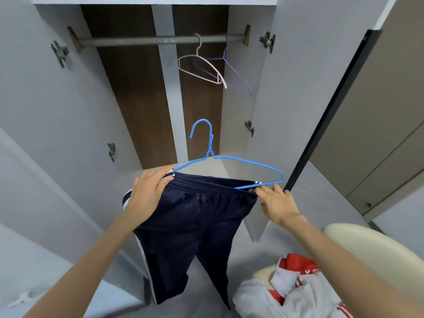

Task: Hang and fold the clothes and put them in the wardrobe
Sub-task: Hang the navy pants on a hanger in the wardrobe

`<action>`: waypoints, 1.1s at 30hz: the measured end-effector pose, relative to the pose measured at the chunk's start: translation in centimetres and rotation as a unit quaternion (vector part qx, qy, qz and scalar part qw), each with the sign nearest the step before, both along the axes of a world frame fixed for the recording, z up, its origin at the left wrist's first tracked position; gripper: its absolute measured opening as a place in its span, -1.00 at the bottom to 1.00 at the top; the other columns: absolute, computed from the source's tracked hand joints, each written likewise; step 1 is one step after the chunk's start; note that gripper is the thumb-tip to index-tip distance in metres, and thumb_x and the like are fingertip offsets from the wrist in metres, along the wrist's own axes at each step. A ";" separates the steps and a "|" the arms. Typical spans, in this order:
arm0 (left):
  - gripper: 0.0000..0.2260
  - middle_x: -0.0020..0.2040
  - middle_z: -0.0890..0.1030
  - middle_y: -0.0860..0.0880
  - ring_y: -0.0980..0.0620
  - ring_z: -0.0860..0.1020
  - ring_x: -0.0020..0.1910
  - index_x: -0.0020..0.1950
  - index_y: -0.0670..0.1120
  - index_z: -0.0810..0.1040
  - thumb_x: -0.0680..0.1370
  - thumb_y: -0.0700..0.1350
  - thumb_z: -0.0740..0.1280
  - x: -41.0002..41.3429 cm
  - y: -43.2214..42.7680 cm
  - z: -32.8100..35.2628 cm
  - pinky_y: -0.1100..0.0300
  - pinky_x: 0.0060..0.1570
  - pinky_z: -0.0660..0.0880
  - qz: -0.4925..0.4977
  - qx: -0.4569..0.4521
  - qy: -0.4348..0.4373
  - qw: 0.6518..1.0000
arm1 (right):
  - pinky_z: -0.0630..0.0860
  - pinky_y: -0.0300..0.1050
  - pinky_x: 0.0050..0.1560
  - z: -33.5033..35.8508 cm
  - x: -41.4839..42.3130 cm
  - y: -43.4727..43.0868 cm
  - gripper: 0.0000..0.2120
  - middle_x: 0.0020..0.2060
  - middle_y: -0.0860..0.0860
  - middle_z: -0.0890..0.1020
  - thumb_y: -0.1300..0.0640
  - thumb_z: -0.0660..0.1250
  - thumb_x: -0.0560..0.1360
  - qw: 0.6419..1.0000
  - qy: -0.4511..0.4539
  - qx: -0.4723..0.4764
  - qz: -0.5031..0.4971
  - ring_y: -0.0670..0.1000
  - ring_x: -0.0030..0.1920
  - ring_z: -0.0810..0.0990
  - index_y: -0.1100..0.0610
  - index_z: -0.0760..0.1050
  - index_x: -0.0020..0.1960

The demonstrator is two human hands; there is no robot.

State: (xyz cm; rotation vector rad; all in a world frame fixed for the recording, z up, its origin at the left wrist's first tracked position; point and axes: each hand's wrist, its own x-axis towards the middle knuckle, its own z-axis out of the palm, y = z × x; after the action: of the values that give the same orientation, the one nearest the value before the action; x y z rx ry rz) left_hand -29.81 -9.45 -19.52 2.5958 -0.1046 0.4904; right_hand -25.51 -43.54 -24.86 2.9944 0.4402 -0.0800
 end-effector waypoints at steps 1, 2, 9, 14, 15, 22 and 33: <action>-0.77 0.11 0.65 -0.02 -0.12 0.54 0.04 0.25 -0.06 0.57 0.64 -0.13 0.23 0.3 0.2 -0.3 0.03 0.02 0.37 -0.006 -0.002 0.009 1.000 | 0.32 -0.03 0.01 0.1 0.2 -1.0 -0.57 0.37 -0.16 0.35 0.22 0.11 0.54 1.000 0.000 -0.011 -0.013 0.10 0.19 0.36 -0.06 0.25 0.38; -0.77 0.15 0.64 -0.03 -0.12 0.54 0.09 0.26 -0.07 0.57 0.64 -0.12 0.23 0.7 0.5 -0.7 0.00 0.09 0.39 -0.010 -0.001 0.021 1.000 | 0.33 -0.03 0.01 0.2 0.3 -2.0 -0.54 0.37 -0.16 0.34 0.23 0.11 0.53 0.999 0.001 -0.021 -0.028 0.09 0.20 0.37 -0.07 0.23 0.38; -0.89 -0.13 0.59 0.00 -0.10 0.54 -0.09 0.09 -0.01 0.51 0.64 -0.07 0.20 1.6 1.5 -1.3 0.06 -0.07 0.43 -0.067 0.064 0.088 0.992 | 0.26 -0.01 0.04 0.2 0.4 -5.8 -0.42 0.42 -0.23 0.26 0.24 0.12 0.49 0.995 0.018 -0.076 -0.070 0.08 0.19 0.34 -0.16 0.16 0.43; -0.71 -0.30 0.53 -0.06 -0.10 0.51 -0.31 0.13 -0.02 0.57 0.44 -0.24 0.47 1.8 1.4 -1.6 0.08 -0.27 0.41 -0.080 0.212 0.106 0.968 | 0.13 -0.05 -0.08 0.0 0.6 -5.4 -0.52 0.25 -0.19 0.43 0.31 0.12 0.47 0.995 -0.039 -0.073 -0.049 0.06 0.01 0.31 -0.07 0.32 0.31; -0.77 -0.29 0.55 -0.07 -0.11 0.53 -0.28 0.14 -0.02 0.57 0.50 -0.18 0.43 1.9 0.9 -1.4 0.07 -0.24 0.43 -0.083 0.218 0.099 0.967 | 0.15 -0.04 -0.08 0.3 0.5 -4.5 -0.58 0.18 -0.16 0.49 0.29 0.18 0.47 0.995 -0.064 -0.070 -0.032 0.07 -0.01 0.34 -0.03 0.38 0.27; -0.77 0.06 0.65 -0.03 -0.13 0.55 0.02 0.23 0.01 0.53 0.66 0.00 0.16 3.2 0.6 -0.6 0.03 0.01 0.34 -0.036 0.102 0.027 0.994 | 0.37 -0.04 0.13 3.6 2.0 1.1 -0.74 0.22 0.01 0.49 -0.02 0.18 0.62 0.988 -0.084 0.126 0.039 0.12 0.17 0.43 0.15 0.50 0.11; -0.79 -0.10 0.60 0.13 0.04 0.52 -0.08 0.17 0.03 0.53 0.65 0.03 0.16 2.3 0.8 2.1 0.02 0.28 0.21 -0.012 -0.075 0.034 0.997 | 0.44 -0.08 -0.17 6.5 1.0 3.6 -0.75 -0.15 -0.03 0.53 0.01 0.20 0.63 0.935 0.074 0.344 0.035 0.01 -0.24 0.49 0.01 0.25 0.27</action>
State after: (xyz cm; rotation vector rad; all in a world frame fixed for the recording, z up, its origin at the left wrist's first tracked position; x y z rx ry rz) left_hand -27.50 -8.67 -17.43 2.4588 -0.0735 0.3856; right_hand -24.51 -39.92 -18.41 3.6689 0.7178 -0.1782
